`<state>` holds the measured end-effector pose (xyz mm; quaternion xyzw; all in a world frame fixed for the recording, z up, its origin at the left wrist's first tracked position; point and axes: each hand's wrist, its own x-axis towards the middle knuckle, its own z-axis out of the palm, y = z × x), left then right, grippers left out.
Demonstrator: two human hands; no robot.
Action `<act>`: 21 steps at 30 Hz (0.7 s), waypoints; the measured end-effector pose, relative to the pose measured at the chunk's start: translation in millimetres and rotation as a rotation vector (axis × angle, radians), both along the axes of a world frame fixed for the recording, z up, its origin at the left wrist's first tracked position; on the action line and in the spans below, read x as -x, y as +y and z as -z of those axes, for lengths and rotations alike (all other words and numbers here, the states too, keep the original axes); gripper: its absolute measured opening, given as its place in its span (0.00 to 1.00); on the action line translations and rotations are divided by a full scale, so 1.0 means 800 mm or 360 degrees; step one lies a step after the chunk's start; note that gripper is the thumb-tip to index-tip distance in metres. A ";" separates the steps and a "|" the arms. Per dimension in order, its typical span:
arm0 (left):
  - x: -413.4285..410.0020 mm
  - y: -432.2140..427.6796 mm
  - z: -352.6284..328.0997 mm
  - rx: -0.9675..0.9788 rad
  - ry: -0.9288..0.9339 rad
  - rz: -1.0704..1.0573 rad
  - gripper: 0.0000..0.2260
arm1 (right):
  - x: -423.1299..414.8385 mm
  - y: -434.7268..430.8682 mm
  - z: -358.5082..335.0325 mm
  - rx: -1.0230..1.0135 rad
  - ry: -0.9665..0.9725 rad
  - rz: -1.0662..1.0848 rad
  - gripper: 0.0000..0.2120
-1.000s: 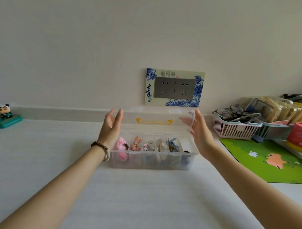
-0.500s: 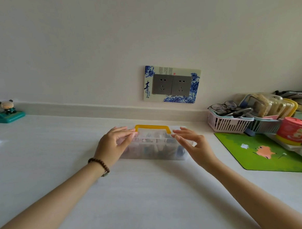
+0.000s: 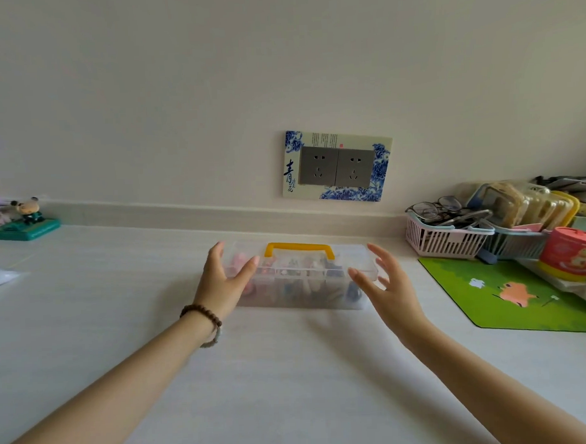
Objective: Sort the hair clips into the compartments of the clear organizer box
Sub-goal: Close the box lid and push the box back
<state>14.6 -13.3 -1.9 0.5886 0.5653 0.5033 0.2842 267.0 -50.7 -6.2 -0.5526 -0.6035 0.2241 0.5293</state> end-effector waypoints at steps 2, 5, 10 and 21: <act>0.000 0.008 0.005 0.0241 -0.0138 0.0045 0.12 | -0.001 -0.002 0.004 0.0205 0.0207 -0.0066 0.29; -0.003 0.023 0.016 0.0204 -0.0181 0.0079 0.16 | -0.006 -0.004 0.009 0.0276 0.0275 -0.0176 0.24; -0.049 0.049 0.008 0.0157 -0.0176 0.0077 0.20 | -0.044 0.020 -0.008 0.0291 0.0329 -0.0142 0.19; -0.166 0.141 0.007 0.0333 -0.0307 0.0087 0.25 | -0.145 0.109 -0.013 0.0539 0.0244 0.0028 0.37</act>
